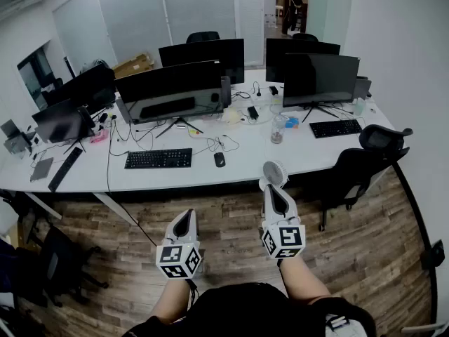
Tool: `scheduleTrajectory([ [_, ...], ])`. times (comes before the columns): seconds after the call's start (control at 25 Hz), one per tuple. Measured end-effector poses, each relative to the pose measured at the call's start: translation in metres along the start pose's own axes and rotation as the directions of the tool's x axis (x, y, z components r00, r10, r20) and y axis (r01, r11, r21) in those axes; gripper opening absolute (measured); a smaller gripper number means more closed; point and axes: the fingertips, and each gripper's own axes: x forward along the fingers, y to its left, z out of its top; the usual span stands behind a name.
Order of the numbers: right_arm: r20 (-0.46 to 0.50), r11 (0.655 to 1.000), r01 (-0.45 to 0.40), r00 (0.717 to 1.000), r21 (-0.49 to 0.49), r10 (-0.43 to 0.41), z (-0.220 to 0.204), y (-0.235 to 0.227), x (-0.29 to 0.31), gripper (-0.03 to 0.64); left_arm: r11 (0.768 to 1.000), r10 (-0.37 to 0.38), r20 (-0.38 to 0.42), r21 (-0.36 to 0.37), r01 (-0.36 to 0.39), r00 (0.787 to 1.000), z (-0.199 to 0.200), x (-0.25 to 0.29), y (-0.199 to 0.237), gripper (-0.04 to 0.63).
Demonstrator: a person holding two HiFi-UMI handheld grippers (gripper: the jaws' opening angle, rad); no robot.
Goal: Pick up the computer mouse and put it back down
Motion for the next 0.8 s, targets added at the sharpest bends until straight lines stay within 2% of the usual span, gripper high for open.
scheduleTrajectory([
  [0.36,-0.008,1.0,0.002,1.0,-0.003,-0.002,-0.004,0.014,0.002,-0.002,1.0,-0.009,-0.005,-0.013,0.009,1.0,0.0,-0.003,0.013,0.054],
  [0.56,0.004,0.999,0.048,0.999,0.02,-0.048,-0.005,0.013,0.0,-0.002,0.999,-0.031,-0.016,-0.019,0.031,0.999,-0.004,-0.004,0.017,0.054],
  [0.8,-0.005,0.996,0.086,0.996,-0.007,-0.086,-0.008,0.026,0.0,-0.002,0.998,-0.062,-0.011,-0.024,0.062,0.998,-0.004,-0.005,0.033,0.055],
])
